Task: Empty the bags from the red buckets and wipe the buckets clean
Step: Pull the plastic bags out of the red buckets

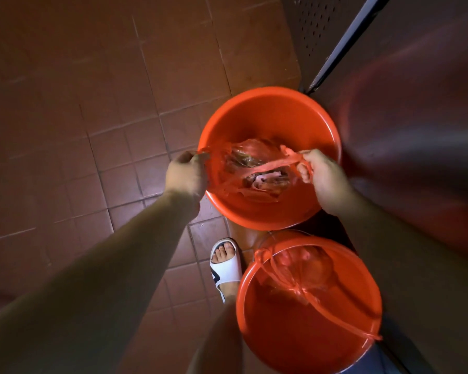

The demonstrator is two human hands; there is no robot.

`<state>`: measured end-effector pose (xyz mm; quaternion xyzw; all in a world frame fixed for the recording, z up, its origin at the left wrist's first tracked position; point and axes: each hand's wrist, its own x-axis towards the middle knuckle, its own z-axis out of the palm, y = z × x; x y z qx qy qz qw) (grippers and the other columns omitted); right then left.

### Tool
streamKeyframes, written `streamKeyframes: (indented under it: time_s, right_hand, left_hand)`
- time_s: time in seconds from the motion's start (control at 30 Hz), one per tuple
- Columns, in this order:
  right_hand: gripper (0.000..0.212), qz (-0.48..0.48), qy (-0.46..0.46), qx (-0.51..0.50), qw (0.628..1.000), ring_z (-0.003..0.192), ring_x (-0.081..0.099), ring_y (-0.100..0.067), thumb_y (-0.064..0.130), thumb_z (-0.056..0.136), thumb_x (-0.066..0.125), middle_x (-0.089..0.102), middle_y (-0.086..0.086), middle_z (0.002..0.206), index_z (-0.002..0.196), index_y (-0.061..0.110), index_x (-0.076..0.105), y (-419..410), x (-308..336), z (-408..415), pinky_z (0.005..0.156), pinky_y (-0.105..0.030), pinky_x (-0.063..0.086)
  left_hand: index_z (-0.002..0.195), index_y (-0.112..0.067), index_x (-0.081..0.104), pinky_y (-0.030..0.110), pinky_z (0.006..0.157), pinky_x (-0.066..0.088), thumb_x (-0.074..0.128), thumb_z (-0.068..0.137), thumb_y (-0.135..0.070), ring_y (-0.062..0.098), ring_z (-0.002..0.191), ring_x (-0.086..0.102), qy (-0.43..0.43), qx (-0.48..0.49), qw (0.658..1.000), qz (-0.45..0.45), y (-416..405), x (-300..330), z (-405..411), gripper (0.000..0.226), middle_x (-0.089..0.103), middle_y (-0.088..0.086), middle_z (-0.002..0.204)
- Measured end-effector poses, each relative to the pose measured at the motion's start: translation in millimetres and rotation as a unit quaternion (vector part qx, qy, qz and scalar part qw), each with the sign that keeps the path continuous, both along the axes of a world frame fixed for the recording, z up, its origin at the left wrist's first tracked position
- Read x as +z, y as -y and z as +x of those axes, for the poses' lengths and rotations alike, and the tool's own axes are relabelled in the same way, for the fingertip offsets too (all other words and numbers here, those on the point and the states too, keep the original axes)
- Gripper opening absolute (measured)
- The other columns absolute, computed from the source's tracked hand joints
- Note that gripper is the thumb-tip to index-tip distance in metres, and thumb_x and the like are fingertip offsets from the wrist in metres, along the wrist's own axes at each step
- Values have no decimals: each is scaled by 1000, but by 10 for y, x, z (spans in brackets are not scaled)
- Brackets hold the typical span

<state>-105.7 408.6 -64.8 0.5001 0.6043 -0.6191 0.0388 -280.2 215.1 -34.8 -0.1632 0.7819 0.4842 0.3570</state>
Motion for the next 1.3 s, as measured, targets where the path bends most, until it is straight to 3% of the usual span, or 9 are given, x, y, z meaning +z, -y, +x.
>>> streamKeyframes:
  time_s: [0.1,0.2,0.3,0.43,0.57,0.73,1.0,1.13,1.3]
  right_hand:
    - [28,-1,5,22,1000,64,59,-1,17,76,53,69,11,69,97,16,72,-21,21,121,62,-18,44]
    - [24,133,80,125,980,85,65,-16,4,85,58,73,-3,93,101,15,73,-18,-87,278,78,-28,49]
    - [21,197,96,107,970,102,66,-25,11,92,61,73,-8,107,111,11,71,-56,-158,401,94,-39,51]
    - [19,321,72,168,929,90,65,-27,9,82,67,69,-8,96,98,14,76,-52,-181,415,84,-33,50]
    - [8,176,76,292,937,81,65,-17,24,78,72,66,4,84,84,21,74,-26,-131,516,76,-32,51]
    - [13,207,-10,492,845,67,57,-21,29,68,65,56,0,65,60,19,67,191,-68,739,64,-29,35]
    - [31,298,-62,310,901,69,45,-23,28,69,66,46,-3,67,54,10,46,308,67,724,65,-38,35]
    - [28,297,-14,81,951,67,48,-26,21,86,64,49,-6,68,66,7,50,260,168,607,62,-43,40]
    - [16,297,-47,-61,952,72,54,-9,34,96,56,62,0,75,87,20,59,37,298,307,68,-24,43]
  left_hand:
    - [79,-21,75,31,68,42,62,90,-22,15,61,50,-33,-34,998,-30,83,-35,-46,16,58,-14,53]
    - [75,-24,75,33,73,43,58,84,-23,17,62,51,-55,-45,997,-43,134,-57,-81,20,59,-18,51]
    - [79,-20,75,34,68,46,57,81,-28,16,57,49,-74,-81,993,-49,135,-45,-75,19,56,-19,49]
    - [82,-17,74,21,48,38,56,76,-36,7,45,43,-114,-106,986,-64,112,-27,-68,27,53,-17,48]
    - [84,-20,75,31,62,44,55,79,-32,20,60,49,-116,-101,984,-88,222,-54,-133,24,55,-15,52]
    - [82,-20,72,31,57,46,60,90,-24,22,55,45,-60,-53,994,-73,390,-143,-161,14,51,1,63]
    - [83,-7,64,33,72,63,57,94,-6,17,58,61,49,132,987,71,396,-49,-275,13,63,3,64]
    - [88,-7,68,29,66,60,59,92,-12,14,52,50,83,91,987,104,292,43,-255,11,53,1,62]
    - [107,-3,72,23,52,41,59,95,-17,13,49,27,114,38,982,146,40,254,-181,23,31,-4,60]
